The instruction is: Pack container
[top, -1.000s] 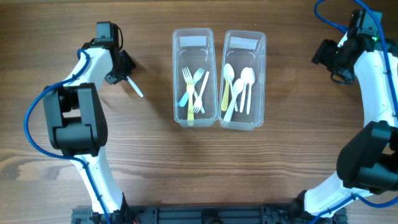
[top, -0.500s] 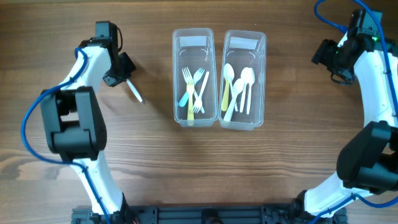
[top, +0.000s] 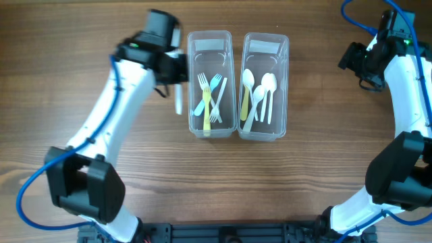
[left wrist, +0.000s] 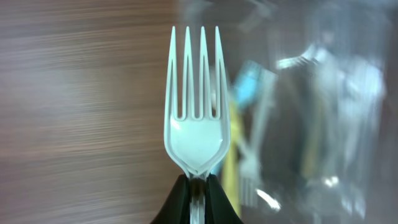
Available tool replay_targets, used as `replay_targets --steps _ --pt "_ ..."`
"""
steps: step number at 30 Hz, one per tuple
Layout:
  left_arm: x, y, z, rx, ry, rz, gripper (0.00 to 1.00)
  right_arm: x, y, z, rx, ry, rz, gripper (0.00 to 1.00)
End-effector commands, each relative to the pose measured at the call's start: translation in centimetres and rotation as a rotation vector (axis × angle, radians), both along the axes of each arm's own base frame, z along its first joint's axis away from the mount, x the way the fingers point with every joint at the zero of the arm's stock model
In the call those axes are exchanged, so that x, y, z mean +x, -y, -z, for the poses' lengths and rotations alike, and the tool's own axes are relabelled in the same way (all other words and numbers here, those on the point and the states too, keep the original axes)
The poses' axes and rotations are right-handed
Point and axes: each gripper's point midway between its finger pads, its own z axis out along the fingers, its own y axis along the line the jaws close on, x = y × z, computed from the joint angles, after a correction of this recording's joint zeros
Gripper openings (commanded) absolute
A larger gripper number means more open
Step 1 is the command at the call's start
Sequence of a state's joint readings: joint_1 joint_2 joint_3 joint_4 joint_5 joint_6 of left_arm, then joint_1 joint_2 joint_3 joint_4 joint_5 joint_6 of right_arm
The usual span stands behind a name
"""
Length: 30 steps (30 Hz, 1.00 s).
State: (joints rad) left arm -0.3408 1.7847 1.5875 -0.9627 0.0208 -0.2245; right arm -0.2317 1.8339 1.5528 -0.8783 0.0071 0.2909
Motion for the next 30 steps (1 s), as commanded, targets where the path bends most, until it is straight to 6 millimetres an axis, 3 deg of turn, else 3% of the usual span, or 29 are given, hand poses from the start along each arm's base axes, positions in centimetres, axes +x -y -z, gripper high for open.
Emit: replay_targets --steps 1,5,8,9,10,12,17,20,21,22,24,25,27,30 --pt "-2.0 4.9 -1.4 0.024 0.055 0.204 0.04 -0.1 -0.4 1.0 0.016 -0.021 0.000 0.75" --pt "-2.4 6.9 -0.1 0.043 0.045 0.213 0.04 -0.1 -0.4 1.0 0.017 -0.021 0.000 0.75" --pt "-1.6 7.3 2.6 0.054 0.004 0.199 0.04 -0.1 -0.4 1.0 0.017 -0.021 0.000 0.75" --pt "-1.3 7.5 3.3 0.055 0.002 0.199 0.11 -0.1 -0.4 1.0 0.017 -0.021 0.000 0.75" --pt "-0.7 7.8 3.8 0.052 0.009 0.199 0.31 -0.1 -0.4 1.0 0.017 -0.021 0.000 0.75" --pt "0.5 8.5 4.0 0.036 0.048 0.197 0.54 -0.1 -0.4 1.0 0.017 -0.021 0.000 0.76" --pt "2.2 7.4 0.7 0.010 0.117 0.108 0.68 0.1 -1.1 1.0 0.054 -0.013 -0.017 0.75" --pt "3.4 4.9 -2.6 -0.035 0.172 0.006 0.66 0.4 -2.2 0.9 0.116 0.004 -0.043 0.64" --pt "3.8 3.8 -3.1 -0.041 0.185 -0.045 0.65 0.4 -2.3 0.9 0.119 0.006 -0.046 0.56" --pt "4.3 2.4 -3.5 -0.047 0.192 -0.100 0.59 0.5 -2.4 0.9 0.119 0.008 -0.048 0.41" --pt "5.7 -1.9 -2.9 -0.045 0.177 -0.223 0.11 0.8 -2.6 0.8 0.124 0.018 -0.036 0.04" --pt "6.1 -3.3 -2.5 -0.045 0.167 -0.263 0.04 0.9 -2.7 0.8 0.124 0.023 -0.038 0.04" --pt "7.0 -5.6 -0.7 -0.038 0.135 -0.326 0.04 1.4 -3.1 0.9 0.123 0.034 -0.048 0.04" --pt "8.3 -6.4 1.7 -0.046 0.110 -0.330 0.04 2.1 -4.1 1.7 0.144 0.033 -0.048 0.04"
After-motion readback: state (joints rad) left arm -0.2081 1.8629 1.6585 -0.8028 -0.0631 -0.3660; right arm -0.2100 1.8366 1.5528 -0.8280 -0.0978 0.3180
